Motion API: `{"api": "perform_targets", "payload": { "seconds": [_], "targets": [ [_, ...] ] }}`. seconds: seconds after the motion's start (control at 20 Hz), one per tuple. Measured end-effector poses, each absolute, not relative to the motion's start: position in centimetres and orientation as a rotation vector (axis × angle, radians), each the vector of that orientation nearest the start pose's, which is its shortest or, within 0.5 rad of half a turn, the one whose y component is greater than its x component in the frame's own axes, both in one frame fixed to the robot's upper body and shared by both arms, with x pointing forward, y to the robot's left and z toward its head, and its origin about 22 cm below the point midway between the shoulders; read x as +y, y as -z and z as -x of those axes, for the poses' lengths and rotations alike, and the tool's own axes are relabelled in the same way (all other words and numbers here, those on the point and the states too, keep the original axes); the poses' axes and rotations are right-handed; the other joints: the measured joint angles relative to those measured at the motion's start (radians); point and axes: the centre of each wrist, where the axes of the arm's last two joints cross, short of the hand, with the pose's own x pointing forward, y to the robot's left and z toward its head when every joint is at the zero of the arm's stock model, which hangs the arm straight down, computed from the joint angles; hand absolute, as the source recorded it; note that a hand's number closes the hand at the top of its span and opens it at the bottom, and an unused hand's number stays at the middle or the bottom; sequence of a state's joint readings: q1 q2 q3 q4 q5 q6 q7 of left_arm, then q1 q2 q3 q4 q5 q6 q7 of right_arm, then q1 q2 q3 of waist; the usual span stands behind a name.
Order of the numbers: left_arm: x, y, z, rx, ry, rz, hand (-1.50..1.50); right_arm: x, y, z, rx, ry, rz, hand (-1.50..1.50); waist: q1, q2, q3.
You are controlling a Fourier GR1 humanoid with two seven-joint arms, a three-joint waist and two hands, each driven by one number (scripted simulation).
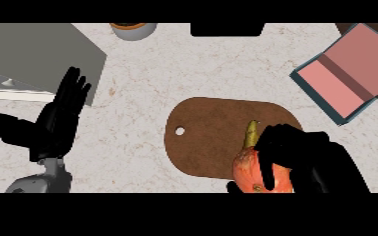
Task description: Pick the squash from the cutting board and place it in the cardboard box
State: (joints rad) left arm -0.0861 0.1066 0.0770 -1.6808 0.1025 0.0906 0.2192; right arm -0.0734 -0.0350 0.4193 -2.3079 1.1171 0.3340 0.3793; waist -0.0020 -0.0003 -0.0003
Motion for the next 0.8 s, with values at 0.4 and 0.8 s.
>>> {"api": "perform_targets", "payload": {
  "seconds": [0.4, 0.8],
  "targets": [
    [25.6, -5.3, -26.5, -1.543, -0.108, -0.071, 0.0, -21.2, -20.3, -21.7, -1.723, -0.776, 0.955, 1.5, 0.005, 0.002, 0.0],
    [25.5, -5.9, -26.3, -1.553, -0.101, -0.066, 0.0, -25.9, -19.2, -27.7, -1.651, -0.729, 1.095, 1.5, 0.009, 0.002, 0.0]
  ]
}}
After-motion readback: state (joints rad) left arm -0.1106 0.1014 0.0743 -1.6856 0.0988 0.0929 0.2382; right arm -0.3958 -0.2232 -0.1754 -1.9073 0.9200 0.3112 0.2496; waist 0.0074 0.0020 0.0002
